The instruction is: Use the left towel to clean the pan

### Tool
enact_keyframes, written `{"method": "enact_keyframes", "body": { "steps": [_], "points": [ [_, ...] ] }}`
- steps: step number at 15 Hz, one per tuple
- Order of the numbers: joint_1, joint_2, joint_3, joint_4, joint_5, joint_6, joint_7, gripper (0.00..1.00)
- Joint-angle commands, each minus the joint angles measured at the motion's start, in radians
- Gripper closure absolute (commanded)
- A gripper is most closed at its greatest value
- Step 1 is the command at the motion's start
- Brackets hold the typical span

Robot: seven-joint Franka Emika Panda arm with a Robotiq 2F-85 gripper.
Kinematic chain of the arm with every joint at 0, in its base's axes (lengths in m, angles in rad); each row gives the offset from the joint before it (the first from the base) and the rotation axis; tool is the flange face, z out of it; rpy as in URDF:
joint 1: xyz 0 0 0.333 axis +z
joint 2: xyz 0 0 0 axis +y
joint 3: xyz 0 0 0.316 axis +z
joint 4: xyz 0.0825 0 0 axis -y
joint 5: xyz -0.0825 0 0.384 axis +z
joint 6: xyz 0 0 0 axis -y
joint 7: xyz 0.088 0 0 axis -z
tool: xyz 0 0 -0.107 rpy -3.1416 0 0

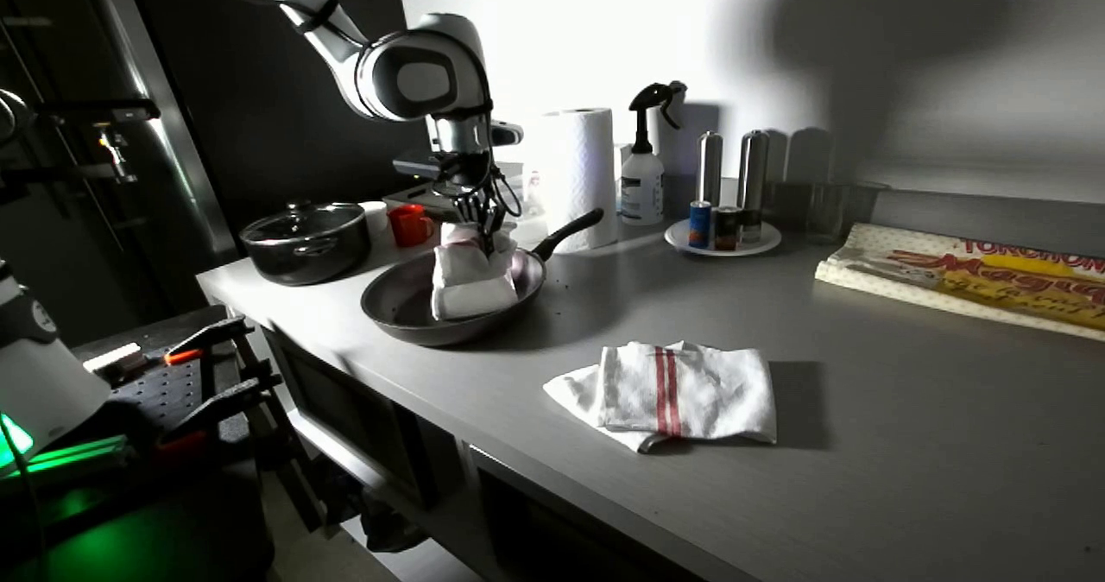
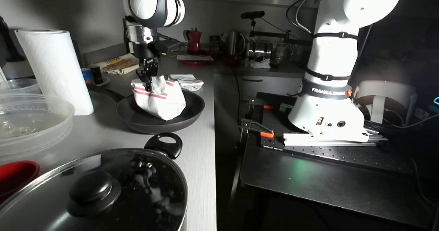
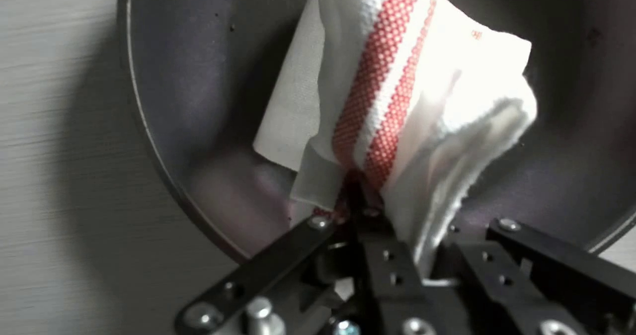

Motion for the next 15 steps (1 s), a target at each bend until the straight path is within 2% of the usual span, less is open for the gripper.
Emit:
{"method": "enact_keyframes", "body": {
  "steps": [1, 8, 15],
  "points": [
    [0.018, 0.099, -0.013, 0.058, -0.037, 0.078, 0.012, 0.96],
    [0.014, 0.267, -0.031, 0.174, -0.042, 0.185, 0.011, 0.96],
    [0.023, 0.259, -0.025, 0.143, -0.065, 0.207, -0.014, 0.96]
  ]
}}
